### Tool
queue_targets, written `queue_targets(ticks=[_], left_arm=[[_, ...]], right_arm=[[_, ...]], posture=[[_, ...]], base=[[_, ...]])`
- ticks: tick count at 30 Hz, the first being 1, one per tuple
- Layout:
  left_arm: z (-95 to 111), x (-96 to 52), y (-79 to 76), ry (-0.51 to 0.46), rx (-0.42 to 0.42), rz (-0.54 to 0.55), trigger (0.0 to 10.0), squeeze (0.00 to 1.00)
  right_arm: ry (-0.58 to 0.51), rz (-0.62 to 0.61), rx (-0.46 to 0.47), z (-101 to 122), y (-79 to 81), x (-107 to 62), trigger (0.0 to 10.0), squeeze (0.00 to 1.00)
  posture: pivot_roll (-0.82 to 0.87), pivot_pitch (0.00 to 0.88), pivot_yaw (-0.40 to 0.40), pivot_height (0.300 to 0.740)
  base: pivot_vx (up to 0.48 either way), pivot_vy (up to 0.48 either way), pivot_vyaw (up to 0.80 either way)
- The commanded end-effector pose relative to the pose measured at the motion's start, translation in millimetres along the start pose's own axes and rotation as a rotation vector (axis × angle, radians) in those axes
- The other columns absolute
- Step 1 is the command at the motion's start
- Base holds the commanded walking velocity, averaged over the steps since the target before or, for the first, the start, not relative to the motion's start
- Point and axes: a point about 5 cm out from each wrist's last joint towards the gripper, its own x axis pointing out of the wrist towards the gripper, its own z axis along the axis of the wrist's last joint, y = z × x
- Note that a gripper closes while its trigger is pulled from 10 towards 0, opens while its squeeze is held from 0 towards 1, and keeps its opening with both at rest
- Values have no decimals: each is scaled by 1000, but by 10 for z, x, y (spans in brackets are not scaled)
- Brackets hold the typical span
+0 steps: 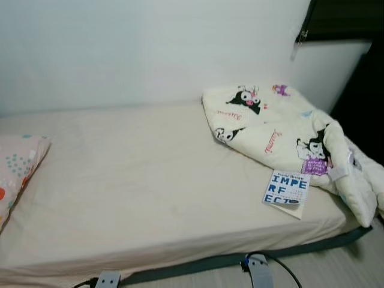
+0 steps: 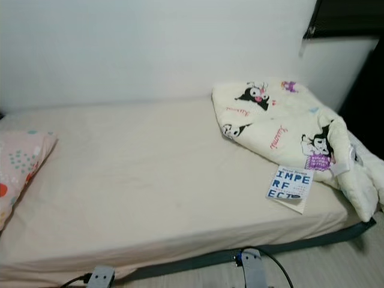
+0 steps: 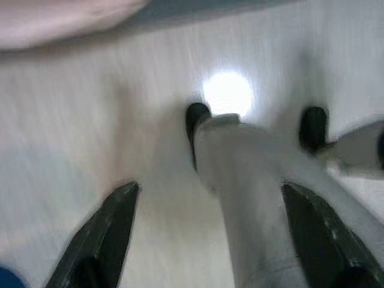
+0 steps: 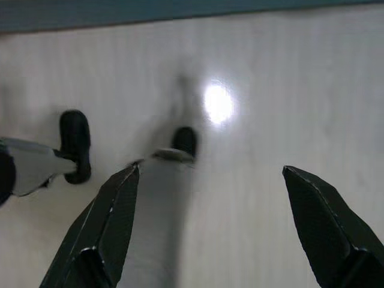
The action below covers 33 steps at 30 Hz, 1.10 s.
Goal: Clean up the room
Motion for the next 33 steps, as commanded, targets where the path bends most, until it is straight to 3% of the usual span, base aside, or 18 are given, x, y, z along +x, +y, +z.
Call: queue_targets(ticks=[1,25,33], left_arm=[[-84,-9,-8,40,15,-6,10000,0],[-133,-13,-24,64,32,-16,10000,0],[-115,-5,-30,63,11,10,10000,0]], right_arm=[[6,5,0,-15,26,2,10000,0],[8,5,1,-43,17,-1,10000,0],[9,5,1,-45,17,-1,10000,0]], posture=[[-14,82,4,738],[-18,94,7,738],[-22,96,8,738]], base=[[251,-405,0],[316,-357,0],[64,0,0]])
